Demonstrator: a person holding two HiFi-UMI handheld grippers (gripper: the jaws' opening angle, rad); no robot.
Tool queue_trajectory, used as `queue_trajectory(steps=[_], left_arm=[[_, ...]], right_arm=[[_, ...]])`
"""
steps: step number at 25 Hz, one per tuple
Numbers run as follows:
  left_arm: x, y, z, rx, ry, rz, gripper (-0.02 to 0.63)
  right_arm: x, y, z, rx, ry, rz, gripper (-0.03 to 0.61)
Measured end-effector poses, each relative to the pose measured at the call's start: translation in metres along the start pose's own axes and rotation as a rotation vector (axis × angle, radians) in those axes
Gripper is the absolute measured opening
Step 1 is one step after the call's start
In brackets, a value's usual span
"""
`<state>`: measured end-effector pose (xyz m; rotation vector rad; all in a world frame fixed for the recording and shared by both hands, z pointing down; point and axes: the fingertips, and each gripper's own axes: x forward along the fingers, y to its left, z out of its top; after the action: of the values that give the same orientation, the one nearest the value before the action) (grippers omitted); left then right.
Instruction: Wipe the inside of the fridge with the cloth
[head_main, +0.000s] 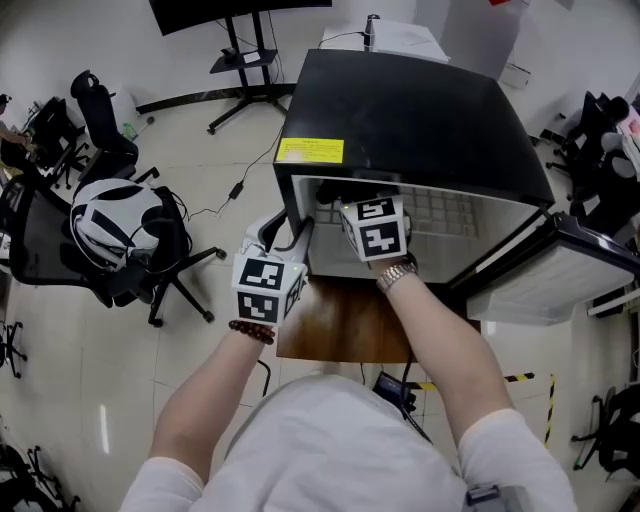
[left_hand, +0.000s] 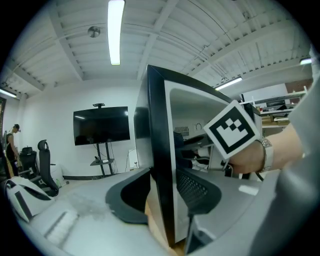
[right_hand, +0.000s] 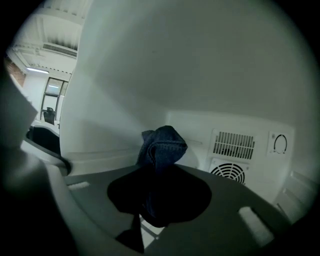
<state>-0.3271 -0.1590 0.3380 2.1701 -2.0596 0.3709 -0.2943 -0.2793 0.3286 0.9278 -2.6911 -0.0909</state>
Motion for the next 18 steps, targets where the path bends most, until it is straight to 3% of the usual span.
queue_trajectory(steps=[9,18], left_arm=[[-0.001,0.000,-0.002,0.012,-0.006,-0.034,0.156],[0.000,0.001,-0.001,0.003,-0.019,-0.050,0.158]], right_arm=[[0.028,0.022,-0.013,-0.042,0.094,0.029,0.086],[0.030,0.013,-0.022,-0.087,0.168,-0.003,0.084]])
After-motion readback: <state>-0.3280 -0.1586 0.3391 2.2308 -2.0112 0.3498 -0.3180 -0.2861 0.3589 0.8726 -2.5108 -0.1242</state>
